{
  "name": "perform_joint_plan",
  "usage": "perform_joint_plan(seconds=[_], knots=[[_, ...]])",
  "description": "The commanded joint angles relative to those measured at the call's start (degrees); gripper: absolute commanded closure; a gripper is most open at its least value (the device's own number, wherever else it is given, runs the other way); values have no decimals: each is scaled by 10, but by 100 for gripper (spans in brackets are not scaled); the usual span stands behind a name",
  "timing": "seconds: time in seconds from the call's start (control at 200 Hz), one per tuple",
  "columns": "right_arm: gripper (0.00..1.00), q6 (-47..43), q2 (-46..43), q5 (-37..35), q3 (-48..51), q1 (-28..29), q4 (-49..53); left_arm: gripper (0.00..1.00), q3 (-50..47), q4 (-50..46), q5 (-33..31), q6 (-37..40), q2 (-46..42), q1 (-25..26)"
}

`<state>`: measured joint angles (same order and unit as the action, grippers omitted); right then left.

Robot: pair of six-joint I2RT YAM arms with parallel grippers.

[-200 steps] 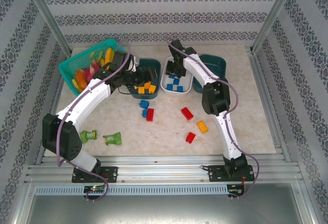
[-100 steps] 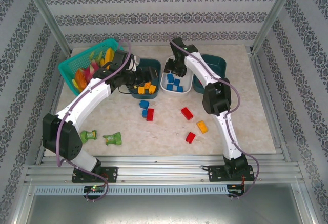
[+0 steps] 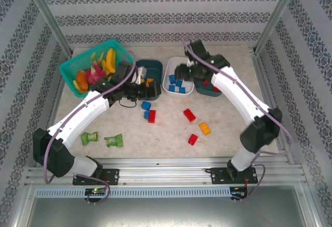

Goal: Sort the legos into containers by color

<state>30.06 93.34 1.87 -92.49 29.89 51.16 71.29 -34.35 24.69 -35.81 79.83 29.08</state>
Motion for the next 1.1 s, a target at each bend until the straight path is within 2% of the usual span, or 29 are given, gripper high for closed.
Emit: perform_joint_plan(seconds=[0.0, 0.12, 0.225, 0.315, 0.415, 0.6, 0.839, 1.099], knots=[[42, 36, -63, -26, 142, 31, 31, 14, -49, -18, 7, 36, -22, 37], [33, 130, -137, 16, 289, 67, 41, 13, -96, -4, -7, 43, -38, 79], [27, 207, -161, 78, 383, 75, 25, 14, -127, 13, -7, 49, -40, 110], [22, 237, -159, 89, 418, 68, 21, 14, -144, 23, -5, 53, -37, 128], [22, 277, -160, 115, 460, 64, -38, 14, -152, 23, 1, 51, -33, 137], [23, 332, -140, 102, 495, 72, -107, 14, -161, 16, 2, 52, -47, 138], [37, 342, -108, 73, 496, 73, -134, 14, -172, 25, 1, 41, -63, 138], [66, 337, -95, 66, 476, 76, -116, 15, -160, 25, -7, 36, -66, 138]])
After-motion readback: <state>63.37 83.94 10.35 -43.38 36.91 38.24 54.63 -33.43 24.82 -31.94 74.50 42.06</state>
